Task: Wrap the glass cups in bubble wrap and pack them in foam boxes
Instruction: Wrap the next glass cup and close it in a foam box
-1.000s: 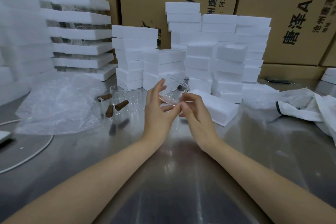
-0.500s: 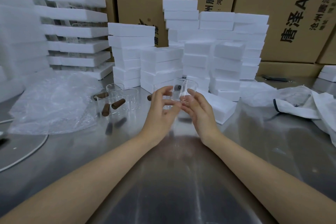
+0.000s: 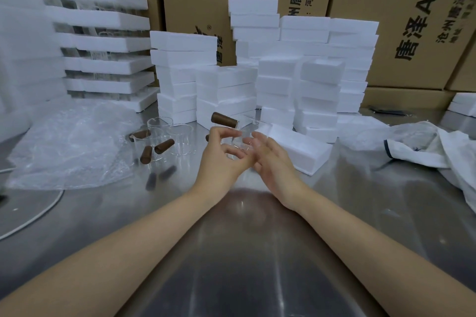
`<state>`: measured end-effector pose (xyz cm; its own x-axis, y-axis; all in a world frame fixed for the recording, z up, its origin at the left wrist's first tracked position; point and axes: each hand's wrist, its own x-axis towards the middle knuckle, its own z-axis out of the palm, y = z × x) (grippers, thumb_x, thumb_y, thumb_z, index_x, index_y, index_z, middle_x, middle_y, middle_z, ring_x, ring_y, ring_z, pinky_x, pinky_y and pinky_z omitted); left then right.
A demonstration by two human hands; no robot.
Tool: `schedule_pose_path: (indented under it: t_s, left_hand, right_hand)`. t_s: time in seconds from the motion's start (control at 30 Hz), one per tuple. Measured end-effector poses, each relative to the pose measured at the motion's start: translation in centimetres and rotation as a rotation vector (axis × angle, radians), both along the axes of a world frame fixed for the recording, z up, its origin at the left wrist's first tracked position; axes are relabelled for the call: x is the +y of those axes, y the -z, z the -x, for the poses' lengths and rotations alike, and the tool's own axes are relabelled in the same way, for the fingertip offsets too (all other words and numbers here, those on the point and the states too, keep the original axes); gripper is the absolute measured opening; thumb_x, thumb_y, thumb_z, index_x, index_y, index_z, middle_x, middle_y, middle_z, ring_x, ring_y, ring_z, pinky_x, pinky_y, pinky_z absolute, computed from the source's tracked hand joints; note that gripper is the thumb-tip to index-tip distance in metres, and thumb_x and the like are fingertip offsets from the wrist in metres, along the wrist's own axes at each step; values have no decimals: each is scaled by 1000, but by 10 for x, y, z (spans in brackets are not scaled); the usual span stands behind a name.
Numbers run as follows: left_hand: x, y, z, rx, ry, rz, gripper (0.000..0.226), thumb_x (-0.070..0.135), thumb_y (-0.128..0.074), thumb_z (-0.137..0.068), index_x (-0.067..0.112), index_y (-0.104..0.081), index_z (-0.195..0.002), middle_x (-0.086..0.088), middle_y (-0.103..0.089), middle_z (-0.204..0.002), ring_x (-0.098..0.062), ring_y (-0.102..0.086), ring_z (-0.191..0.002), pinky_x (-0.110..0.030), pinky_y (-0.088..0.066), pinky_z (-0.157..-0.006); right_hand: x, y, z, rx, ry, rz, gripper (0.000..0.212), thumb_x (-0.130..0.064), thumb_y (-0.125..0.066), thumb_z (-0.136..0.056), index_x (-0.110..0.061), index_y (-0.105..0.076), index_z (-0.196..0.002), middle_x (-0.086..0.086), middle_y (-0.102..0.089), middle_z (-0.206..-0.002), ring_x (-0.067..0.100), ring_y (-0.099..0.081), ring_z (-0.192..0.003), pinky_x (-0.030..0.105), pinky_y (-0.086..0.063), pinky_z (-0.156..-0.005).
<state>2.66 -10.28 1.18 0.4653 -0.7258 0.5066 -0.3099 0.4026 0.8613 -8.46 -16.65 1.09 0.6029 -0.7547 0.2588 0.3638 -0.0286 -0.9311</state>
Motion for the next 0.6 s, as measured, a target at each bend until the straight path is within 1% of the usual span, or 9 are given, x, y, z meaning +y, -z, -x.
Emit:
schedule_pose_path:
  t_s: [0.03, 0.1, 0.23, 0.3, 0.37, 0.4, 0.47, 0.53, 0.6]
  left_hand:
    - [0, 1, 0, -32, -39, -7, 48, 23, -82, -72, 37, -45, -99, 21, -59, -99, -1, -60, -66, -11, -45, -67]
    - [0, 1, 0, -90, -88, -26, 51, 31, -84, -68, 43, -44, -97, 17, -60, -88, 0, -56, -62, -9, -43, -64]
    - [0, 2, -4, -201, -68, -25, 55, 33, -85, -65, 45, -44, -100, 18, -58, -105, -6, -57, -68, -14, -45, -69]
    - [2, 1, -11, -392, -143, -27, 47, 29, -80, -70, 38, -50, -105, 19, -57, -106, -5, -58, -72, -23, -47, -77]
    - [5, -6, -23, -695, -372, 58, 35, 19, -72, -75, 26, -61, -107, 18, -59, -105, -8, -60, -74, -32, -43, -85]
    - [7, -13, -31, -804, -521, 113, 31, 14, -68, -76, 20, -64, -106, 12, -61, -105, -12, -61, -77, -32, -37, -87]
    - [14, -30, -54, -888, -775, 111, 29, 9, -61, -78, 17, -65, -105, 2, -63, -108, -17, -60, -89, -30, -26, -85]
    - [23, -42, -83, -892, -955, -43, 33, 7, -55, -78, 15, -64, -108, -4, -61, -112, -23, -55, -99, -35, -25, -87]
    - [35, -47, -113, -875, -1087, -262, 35, 6, -54, -79, 10, -63, -112, -13, -60, -109, -32, -52, -100, -42, -26, -89]
  right_hand:
    - [0, 0, 1, 13, 2, -11, 67, -36, -68, -80, -4, -46, -135, 14, -53, -134, 24, -58, -120, 42, -42, -107]
    - [-1, -2, 2, 16, 35, -23, 62, -29, -68, -82, -3, -48, -134, 12, -57, -127, 22, -61, -115, 43, -44, -106]
    - [-2, -5, 5, -104, 20, -127, 61, -24, -71, -75, -6, -48, -128, 7, -65, -107, 25, -67, -103, 32, -54, -89]
    - [-3, -4, 7, -168, -12, -164, 51, -22, -70, -77, -5, -49, -120, 10, -64, -102, 32, -68, -103, 29, -55, -86]
    - [-5, -4, 8, -194, -16, -188, 36, -18, -67, -83, -6, -51, -113, 13, -60, -101, 36, -67, -103, 31, -54, -93]
    - [-7, -4, 8, -190, -10, -186, 32, -19, -66, -84, -6, -52, -109, 13, -59, -99, 36, -67, -103, 34, -51, -97]
    - [-8, -4, 8, -180, 2, -170, 30, -22, -66, -81, -6, -53, -102, 12, -59, -95, 36, -67, -104, 38, -47, -103]
    - [-8, -3, 7, -171, 6, -157, 31, -24, -67, -79, -6, -53, -101, 10, -60, -92, 36, -67, -104, 41, -45, -105]
    - [-9, -2, 6, -147, 6, -152, 35, -26, -68, -78, -6, -54, -103, 9, -62, -92, 36, -67, -104, 42, -43, -106]
